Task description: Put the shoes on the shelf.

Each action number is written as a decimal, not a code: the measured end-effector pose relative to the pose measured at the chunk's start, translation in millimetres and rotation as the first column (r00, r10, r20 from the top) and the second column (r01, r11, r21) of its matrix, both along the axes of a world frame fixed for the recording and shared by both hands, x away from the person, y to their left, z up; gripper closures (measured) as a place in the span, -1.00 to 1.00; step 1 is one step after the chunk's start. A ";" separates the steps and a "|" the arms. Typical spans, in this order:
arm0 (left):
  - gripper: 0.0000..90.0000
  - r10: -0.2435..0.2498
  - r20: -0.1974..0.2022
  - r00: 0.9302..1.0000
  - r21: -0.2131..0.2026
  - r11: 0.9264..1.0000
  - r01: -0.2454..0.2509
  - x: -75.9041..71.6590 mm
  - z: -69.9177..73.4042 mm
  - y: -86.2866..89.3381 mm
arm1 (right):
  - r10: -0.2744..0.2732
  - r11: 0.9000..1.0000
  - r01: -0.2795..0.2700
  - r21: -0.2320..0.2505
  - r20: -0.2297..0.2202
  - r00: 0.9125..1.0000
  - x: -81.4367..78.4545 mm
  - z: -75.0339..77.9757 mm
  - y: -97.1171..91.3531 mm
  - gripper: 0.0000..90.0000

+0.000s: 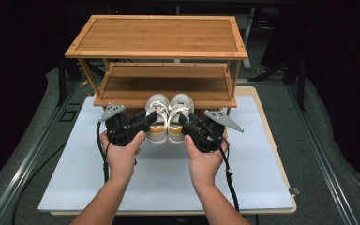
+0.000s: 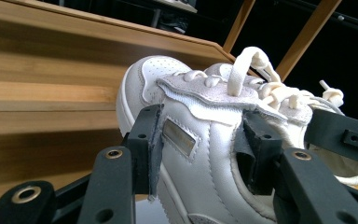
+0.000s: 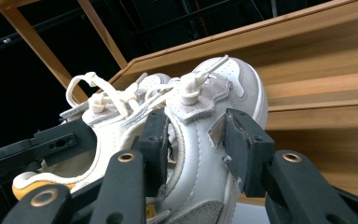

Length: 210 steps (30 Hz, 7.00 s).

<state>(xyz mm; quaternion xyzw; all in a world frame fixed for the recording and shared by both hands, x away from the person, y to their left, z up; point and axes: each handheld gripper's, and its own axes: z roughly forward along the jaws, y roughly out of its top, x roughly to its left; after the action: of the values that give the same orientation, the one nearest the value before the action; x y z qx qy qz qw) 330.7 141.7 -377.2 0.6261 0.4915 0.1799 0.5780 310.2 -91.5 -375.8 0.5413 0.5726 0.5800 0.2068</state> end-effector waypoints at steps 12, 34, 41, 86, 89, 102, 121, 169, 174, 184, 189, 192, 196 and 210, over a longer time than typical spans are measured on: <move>0.23 -0.003 -0.001 1.000 -0.012 1.000 0.003 16.5 3.6 0.0 | 0.003 1.000 -0.003 -0.004 -0.011 1.000 15.7 4.8 -2.0 0.36; 0.23 0.011 0.010 1.000 -0.008 1.000 -0.011 45.4 9.5 5.4 | 0.013 1.000 -0.013 -0.022 0.005 1.000 47.4 11.4 5.3 0.36; 0.23 0.011 0.019 1.000 -0.020 1.000 -0.010 56.5 12.6 5.6 | 0.011 0.999 -0.011 -0.030 0.006 1.000 57.6 16.6 4.9 0.36; 0.21 0.014 -0.055 0.998 -0.006 1.000 -0.014 111.6 12.1 -3.2 | 0.002 0.999 -0.005 -0.052 -0.070 0.998 113.8 16.8 -1.5 0.35; 0.20 0.012 -0.072 0.997 -0.024 1.000 -0.014 113.1 11.7 -2.5 | -0.004 0.998 -0.001 -0.060 -0.085 0.996 114.4 15.9 -2.1 0.35; 0.03 -0.011 -0.106 0.994 -0.039 0.999 0.007 116.5 19.3 0.4 | 0.003 1.000 -0.003 0.003 -0.096 0.995 116.4 15.6 -7.4 0.26; 0.05 -0.024 -0.089 0.996 -0.025 0.999 0.021 109.2 25.4 4.9 | -0.001 1.000 -0.001 -0.025 -0.076 0.997 108.5 20.8 -12.3 0.21; 1.00 -0.079 -0.067 0.995 0.021 0.997 0.080 79.6 14.3 29.2 | 0.066 0.993 -0.071 -0.095 -0.053 0.996 83.4 14.2 -29.2 1.00; 1.00 -0.080 -0.076 0.994 0.045 0.995 0.084 80.5 7.8 21.7 | 0.067 0.992 -0.073 -0.099 -0.063 0.996 86.7 11.7 -27.5 1.00; 1.00 -0.068 -0.074 0.995 0.048 0.996 0.072 80.9 7.5 19.8 | 0.062 0.995 -0.067 -0.067 -0.085 0.995 93.6 7.9 -24.5 1.00; 1.00 -0.068 -0.072 0.995 0.032 0.997 0.070 81.5 6.9 19.2 | 0.061 0.995 -0.066 -0.068 -0.080 0.995 94.0 7.9 -22.5 1.00; 1.00 -0.068 -0.074 0.995 0.030 0.997 0.070 82.5 7.7 18.6 | 0.072 0.995 -0.077 -0.056 -0.085 0.994 95.1 8.0 -24.0 1.00; 1.00 -0.065 -0.070 0.995 0.047 0.997 0.069 83.2 8.8 17.7 | 0.072 0.996 -0.077 -0.052 -0.082 0.994 95.8 8.4 -23.1 1.00; 1.00 -0.060 -0.068 0.996 0.040 0.997 0.063 96.9 8.7 15.9 | 0.075 0.997 -0.076 -0.005 -0.097 0.992 108.4 6.6 -26.2 1.00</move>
<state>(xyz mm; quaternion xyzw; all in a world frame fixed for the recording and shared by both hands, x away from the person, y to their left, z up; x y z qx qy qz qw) 427.5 157.6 -368.6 0.6587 0.4871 0.1515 0.5531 418.6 -117.7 -369.1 0.5456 0.6046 0.5580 0.1593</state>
